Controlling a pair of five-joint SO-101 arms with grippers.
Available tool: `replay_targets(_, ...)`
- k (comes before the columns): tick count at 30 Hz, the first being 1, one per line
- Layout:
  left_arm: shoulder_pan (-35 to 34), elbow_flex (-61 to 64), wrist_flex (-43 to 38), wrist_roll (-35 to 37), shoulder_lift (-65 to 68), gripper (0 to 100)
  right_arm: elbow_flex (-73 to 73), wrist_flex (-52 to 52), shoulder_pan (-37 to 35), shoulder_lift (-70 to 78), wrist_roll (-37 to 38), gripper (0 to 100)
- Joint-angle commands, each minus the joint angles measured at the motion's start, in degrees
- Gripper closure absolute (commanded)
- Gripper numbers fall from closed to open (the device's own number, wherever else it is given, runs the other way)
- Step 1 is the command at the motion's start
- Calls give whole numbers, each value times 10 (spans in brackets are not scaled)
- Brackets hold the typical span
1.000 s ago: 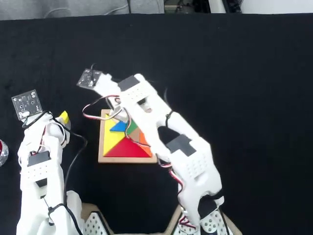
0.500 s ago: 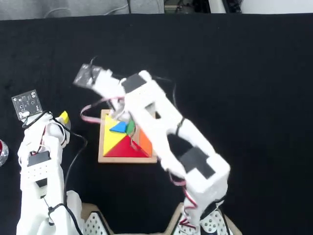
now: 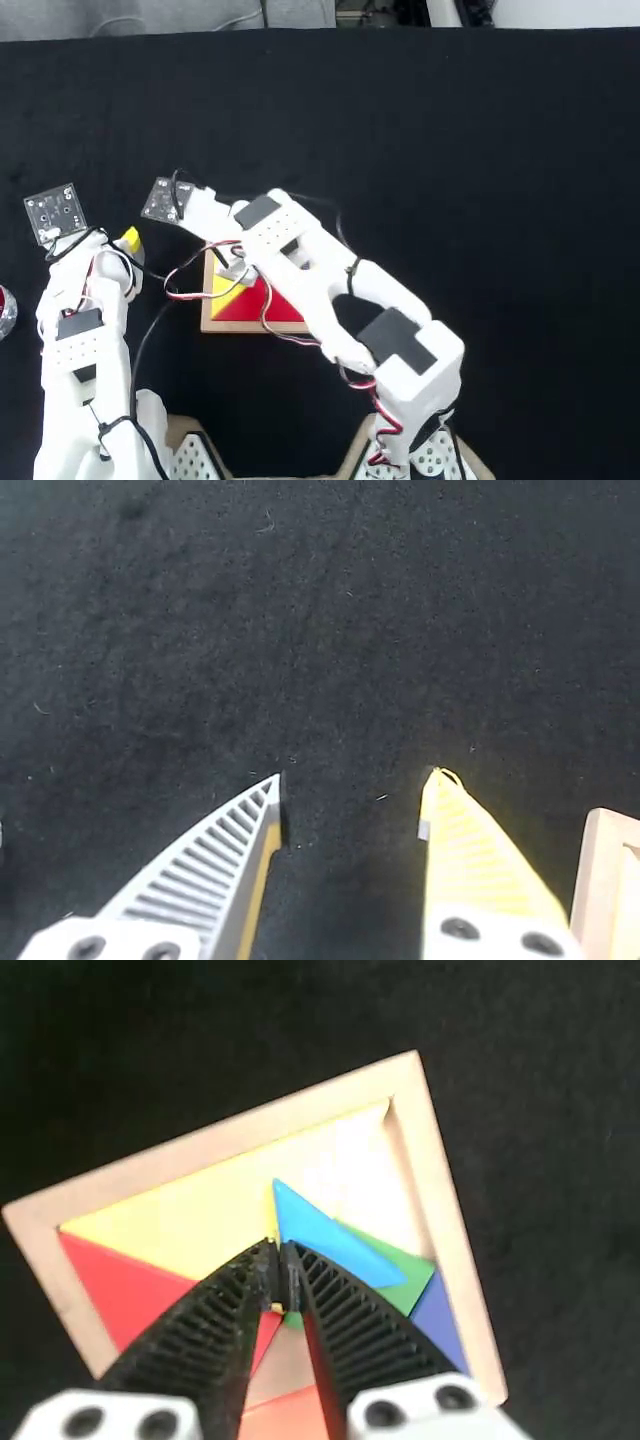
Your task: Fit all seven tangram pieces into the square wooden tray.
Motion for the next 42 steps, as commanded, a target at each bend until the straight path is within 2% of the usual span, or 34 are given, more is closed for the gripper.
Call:
replay_targets(1, -1, -13, -12, 5, -7, 770, -43, -4, -6, 25, -9, 988)
replay_targets(12, 0, -13, -12, 5, -7, 770, -79, -4, 37, 43, -11, 988)
replay_targets(24, 0, -13, -12, 5, -6, 770, -78, -36, 30, 47, -75, 988)
replay_targets(29, 0, -13, -12, 5, -6, 770, -78, -31, 25, 16, -78, 988)
replay_targets(32, 0, -13, -12, 5, -6, 770, -72, -29, 47, -27, -78, 988)
replay_targets(37, 0, -13, -12, 5, -6, 770, -29, -99, 90, -67, -93, 988)
replay_targets(40, 0, -13, -12, 5, -6, 770, -4, -156, 95, -51, -98, 988)
replay_targets(42, 0, -13, -12, 5, -6, 770, -7, -158, 94, -34, -91, 988)
